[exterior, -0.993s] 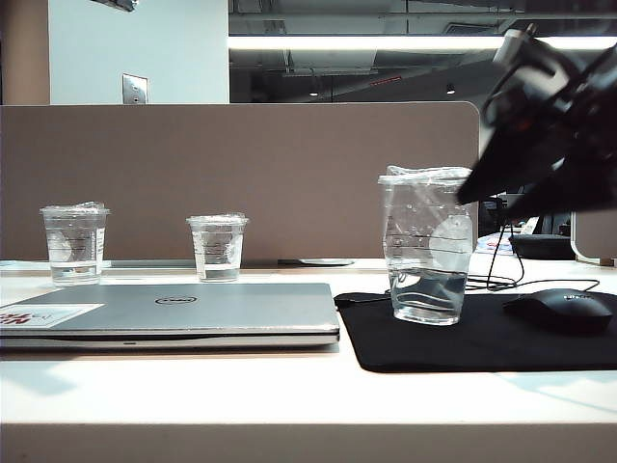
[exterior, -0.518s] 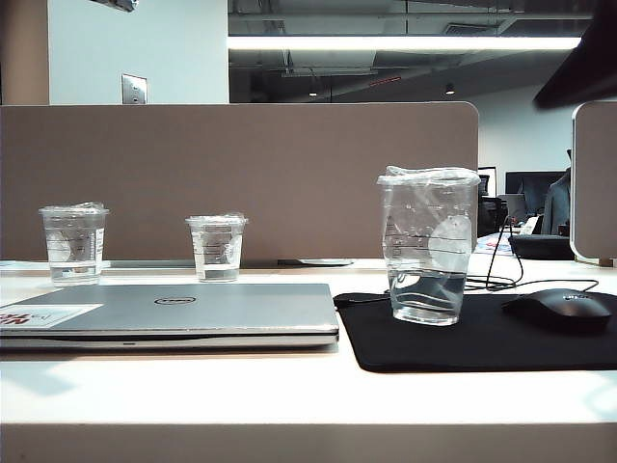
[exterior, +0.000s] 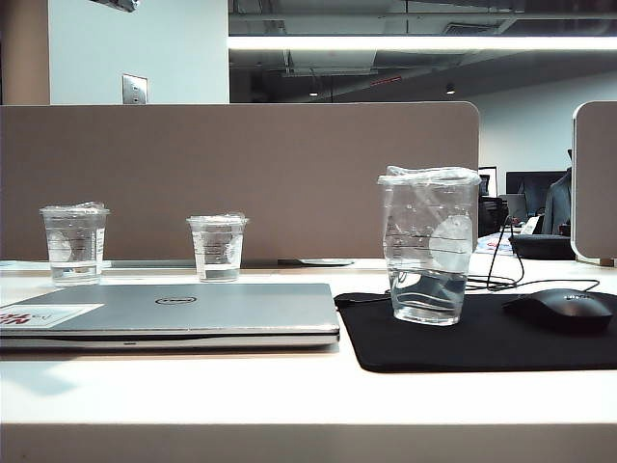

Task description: Pick up the coffee cup on the right and place it on the right side of the laptop.

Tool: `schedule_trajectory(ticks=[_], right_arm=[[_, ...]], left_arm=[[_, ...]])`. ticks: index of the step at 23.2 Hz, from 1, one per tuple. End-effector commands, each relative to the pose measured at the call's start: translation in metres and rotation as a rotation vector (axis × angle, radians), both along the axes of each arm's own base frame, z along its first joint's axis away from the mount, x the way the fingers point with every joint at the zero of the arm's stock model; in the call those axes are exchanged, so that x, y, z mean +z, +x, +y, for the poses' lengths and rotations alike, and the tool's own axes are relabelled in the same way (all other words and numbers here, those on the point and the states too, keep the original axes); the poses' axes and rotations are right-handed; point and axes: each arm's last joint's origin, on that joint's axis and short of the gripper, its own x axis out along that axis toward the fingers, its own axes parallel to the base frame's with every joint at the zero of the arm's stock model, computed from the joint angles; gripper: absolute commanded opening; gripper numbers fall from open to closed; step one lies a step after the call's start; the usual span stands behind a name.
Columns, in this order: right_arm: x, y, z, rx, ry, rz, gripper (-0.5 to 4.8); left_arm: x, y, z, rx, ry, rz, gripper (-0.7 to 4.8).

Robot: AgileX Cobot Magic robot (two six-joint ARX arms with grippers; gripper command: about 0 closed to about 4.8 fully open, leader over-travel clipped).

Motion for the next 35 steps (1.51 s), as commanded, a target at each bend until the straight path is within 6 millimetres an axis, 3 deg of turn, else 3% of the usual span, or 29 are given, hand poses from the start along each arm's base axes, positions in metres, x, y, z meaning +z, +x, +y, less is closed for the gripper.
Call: schedule_trajectory(ticks=[1, 4, 11, 27, 35], right_arm=[[-0.010, -0.004, -0.004, -0.021, 0.015, -0.072, -0.08], [-0.038, -0.010, -0.010, -0.057, 0.017, -0.073, -0.09], [-0.073, -0.017, -0.019, -0.133, 0.074, -0.084, -0.09], [-0.102, -0.013, -0.020, -0.190, 0.128, -0.127, -0.09], [-0.103, -0.013, -0.021, -0.193, 0.135, -0.120, -0.08]], left_arm=[[0.003, 0.000, 0.000, -0.005, -0.005, -0.016, -0.05], [0.003, 0.000, 0.000, -0.006, -0.005, -0.016, -0.05], [0.003, 0.000, 0.000, -0.006, -0.005, -0.016, -0.05], [0.003, 0.000, 0.000, -0.005, -0.005, -0.016, -0.05], [0.003, 0.000, 0.000, -0.006, -0.005, -0.016, -0.05]])
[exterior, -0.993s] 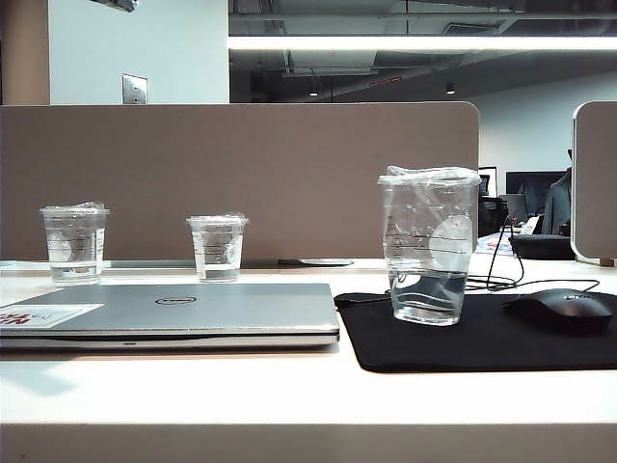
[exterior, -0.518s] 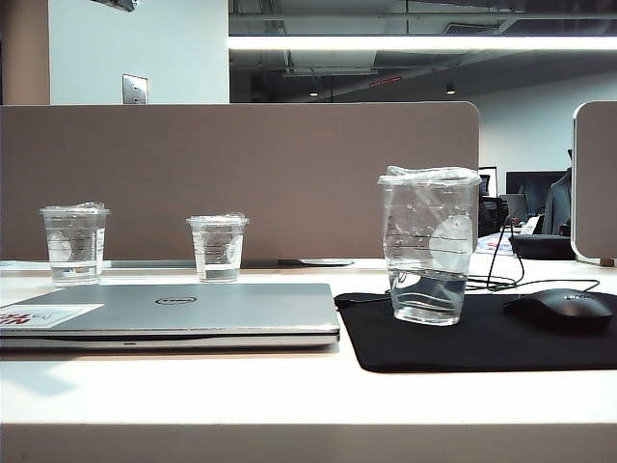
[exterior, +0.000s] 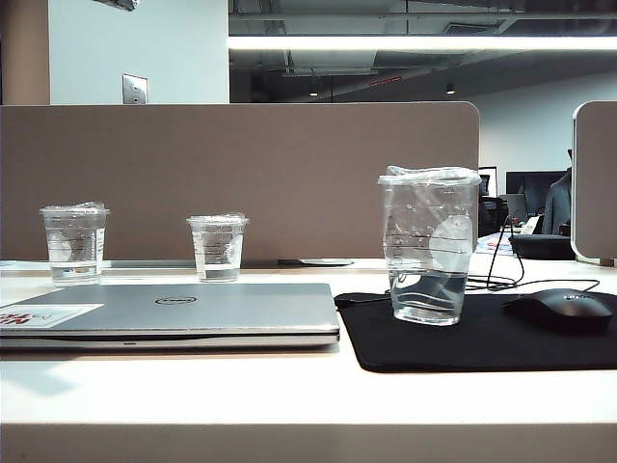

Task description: Pick up the coffee cup on the right and place it on the right side of the laptop.

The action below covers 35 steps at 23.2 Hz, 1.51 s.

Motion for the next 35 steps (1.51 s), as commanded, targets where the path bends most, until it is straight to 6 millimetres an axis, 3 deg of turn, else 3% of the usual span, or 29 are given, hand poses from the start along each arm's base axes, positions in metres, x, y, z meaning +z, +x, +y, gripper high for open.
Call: schedule_trajectory(ticks=[1, 28, 35], right_arm=[[0.000, 0.000, -0.001, -0.001, 0.018, -0.013, -0.08], [0.000, 0.000, -0.001, -0.007, 0.022, -0.017, -0.08], [0.000, 0.000, -0.001, -0.008, 0.022, -0.016, -0.08]], left_arm=[[0.002, 0.000, 0.000, -0.006, -0.004, -0.015, -0.05], [0.004, -0.002, 0.001, -0.005, -0.009, -0.029, -0.06], [0.015, -0.019, 0.015, 0.197, 0.035, -0.135, -0.06]])
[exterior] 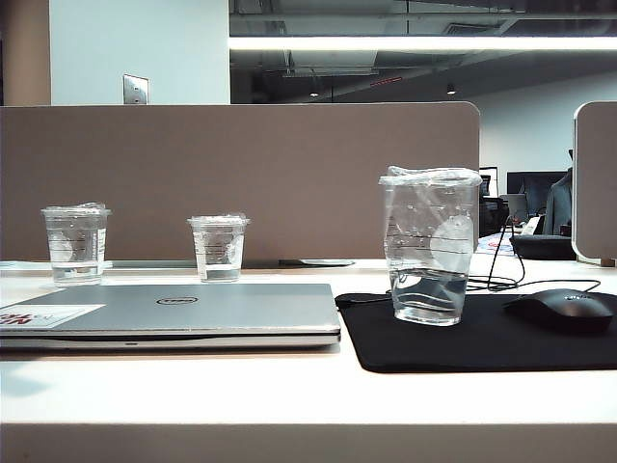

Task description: Pick up the coffee cup on the right and place it on the right side of the laptop.

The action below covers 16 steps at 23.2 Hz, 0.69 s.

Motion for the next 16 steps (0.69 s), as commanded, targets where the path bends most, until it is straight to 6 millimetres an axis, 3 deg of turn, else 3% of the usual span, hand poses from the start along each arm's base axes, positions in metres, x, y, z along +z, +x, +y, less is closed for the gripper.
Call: schedule_trajectory(ticks=[1, 6, 11, 16], right_arm=[[0.000, 0.000, 0.000, -0.003, 0.005, -0.016, -0.08], [0.000, 0.000, 0.000, -0.003, 0.005, -0.016, -0.08], [0.000, 0.000, 0.000, -0.003, 0.005, -0.016, -0.08], [0.000, 0.000, 0.000, -0.003, 0.005, -0.016, -0.08]], left_arm=[[0.003, -0.004, 0.008, 0.072, 0.021, -0.068, -0.06], [-0.002, -0.007, 0.025, 0.088, 0.013, -0.205, -0.06], [-0.021, -0.024, 0.038, 0.183, -0.012, -0.380, -0.06], [-0.063, -0.048, 0.046, 0.270, -0.009, -0.417, -0.06]])
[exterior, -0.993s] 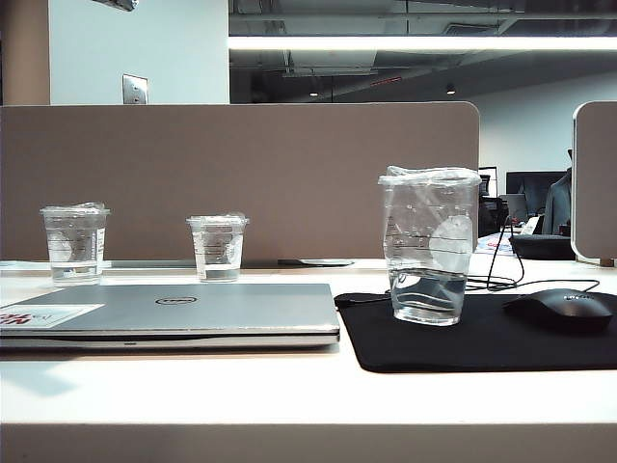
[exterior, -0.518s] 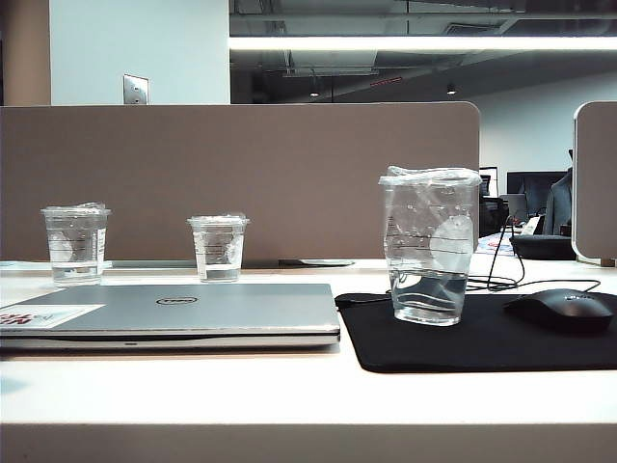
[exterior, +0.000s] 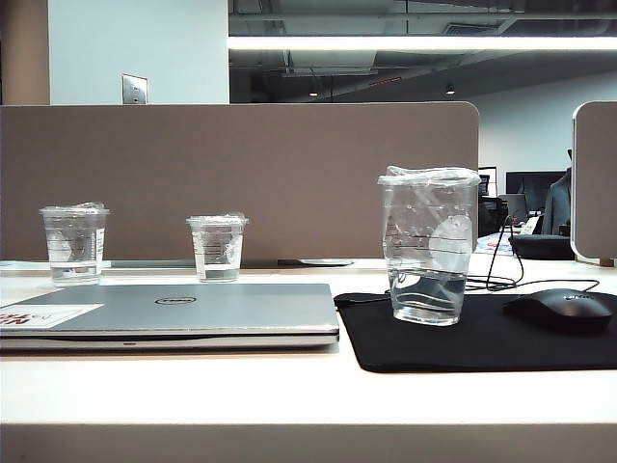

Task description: Pick up the coffee cup on the right and place it on the right side of the laptop.

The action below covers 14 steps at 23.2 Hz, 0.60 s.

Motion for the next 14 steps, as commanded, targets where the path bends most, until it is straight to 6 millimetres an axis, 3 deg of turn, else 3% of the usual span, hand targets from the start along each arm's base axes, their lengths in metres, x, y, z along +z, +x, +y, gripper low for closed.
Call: schedule_trajectory(ticks=[1, 4, 7, 14], right_arm=[[0.000, 0.000, 0.000, -0.002, 0.005, -0.016, -0.08], [0.000, 0.000, 0.000, -0.002, 0.005, -0.016, -0.08], [0.000, 0.000, 0.000, -0.002, 0.005, -0.016, -0.08], [0.000, 0.000, 0.000, -0.002, 0.005, -0.016, -0.08]], left_arm=[[-0.017, -0.010, 0.003, 0.035, 0.002, -0.028, -0.06], [-0.038, -0.019, 0.005, 0.048, -0.011, -0.028, -0.06], [-0.075, -0.029, 0.006, 0.058, -0.055, -0.026, -0.06], [-0.105, -0.034, 0.007, 0.058, -0.064, -0.045, -0.06]])
